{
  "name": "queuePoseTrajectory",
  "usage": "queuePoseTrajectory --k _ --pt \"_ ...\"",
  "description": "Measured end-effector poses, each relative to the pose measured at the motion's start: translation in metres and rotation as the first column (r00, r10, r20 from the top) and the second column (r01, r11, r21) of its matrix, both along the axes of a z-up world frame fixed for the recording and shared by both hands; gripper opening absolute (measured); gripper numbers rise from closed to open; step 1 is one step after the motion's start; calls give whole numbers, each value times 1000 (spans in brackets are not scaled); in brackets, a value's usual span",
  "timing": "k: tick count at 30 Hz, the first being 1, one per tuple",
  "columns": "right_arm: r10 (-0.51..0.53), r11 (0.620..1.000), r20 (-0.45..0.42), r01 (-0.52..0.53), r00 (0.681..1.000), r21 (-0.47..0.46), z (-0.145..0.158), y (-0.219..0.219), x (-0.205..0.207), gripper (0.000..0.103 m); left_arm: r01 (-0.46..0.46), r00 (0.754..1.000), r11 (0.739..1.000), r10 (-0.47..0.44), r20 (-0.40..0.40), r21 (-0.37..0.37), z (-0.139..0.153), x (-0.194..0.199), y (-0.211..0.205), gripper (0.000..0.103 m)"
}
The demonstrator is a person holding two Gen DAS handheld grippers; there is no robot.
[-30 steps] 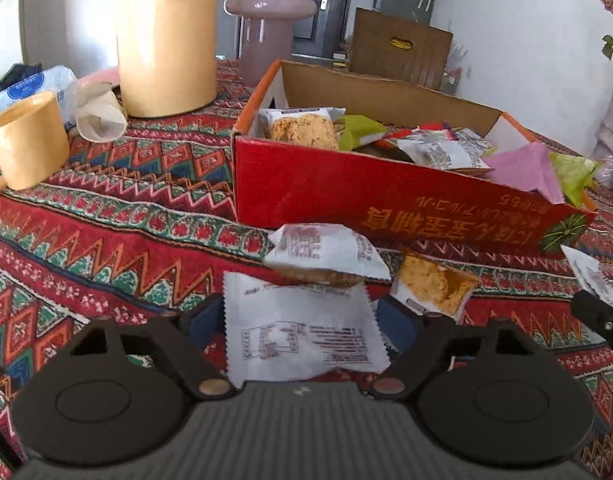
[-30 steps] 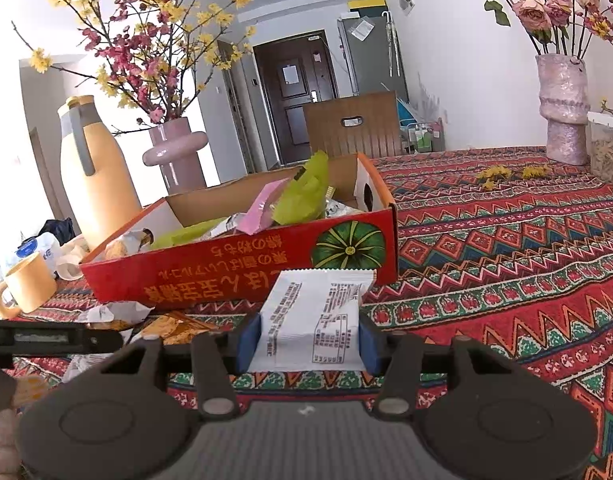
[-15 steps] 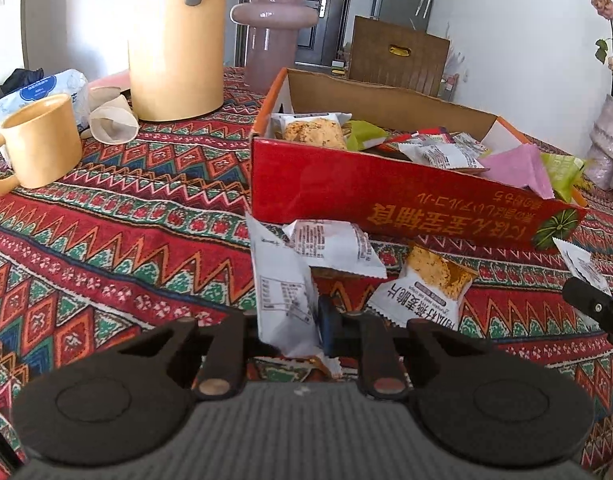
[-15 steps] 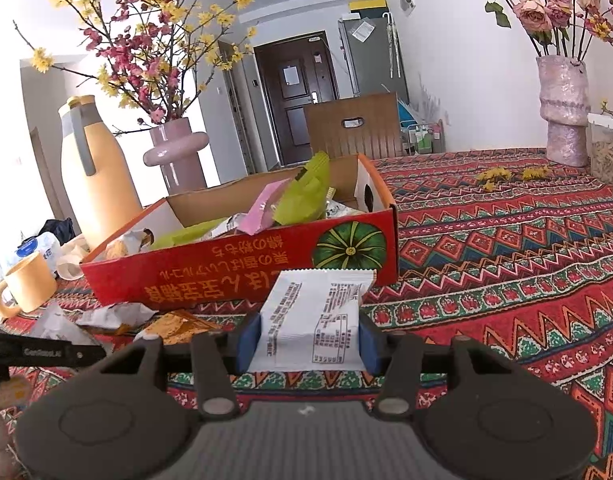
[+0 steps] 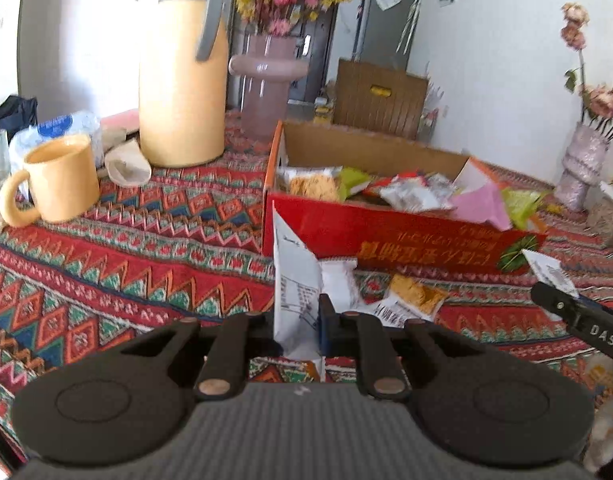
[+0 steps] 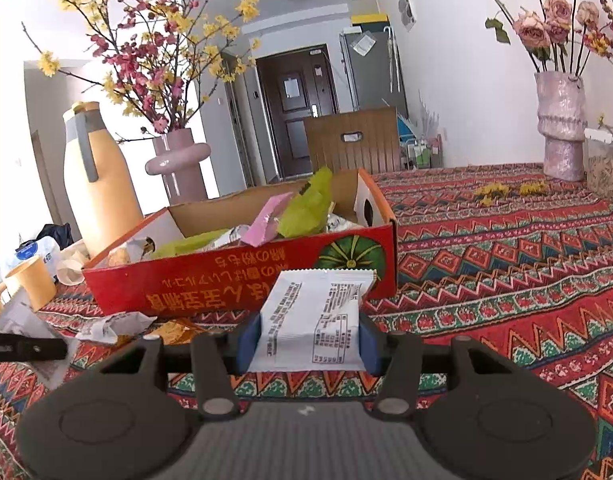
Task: Organize snacks
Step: 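Carry both white wrappers over the box with both grippers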
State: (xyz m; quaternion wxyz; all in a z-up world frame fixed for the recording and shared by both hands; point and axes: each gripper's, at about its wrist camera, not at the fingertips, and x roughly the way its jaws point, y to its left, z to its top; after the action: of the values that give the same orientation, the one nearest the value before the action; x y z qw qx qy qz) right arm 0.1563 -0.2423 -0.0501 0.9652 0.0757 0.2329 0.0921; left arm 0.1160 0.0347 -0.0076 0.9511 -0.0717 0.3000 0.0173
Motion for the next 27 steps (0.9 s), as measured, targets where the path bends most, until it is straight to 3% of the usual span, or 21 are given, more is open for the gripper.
queuePoseTrajectory --k 15,27 --pt "8 1000 104 -8 995 -5 36 8 -18 50 49 994 999 -48 102 -11 29 -1 -2 15" --pt "8 1000 204 -3 979 -24 75 19 11 50 55 983 998 -56 175 13 59 40 -9 15"
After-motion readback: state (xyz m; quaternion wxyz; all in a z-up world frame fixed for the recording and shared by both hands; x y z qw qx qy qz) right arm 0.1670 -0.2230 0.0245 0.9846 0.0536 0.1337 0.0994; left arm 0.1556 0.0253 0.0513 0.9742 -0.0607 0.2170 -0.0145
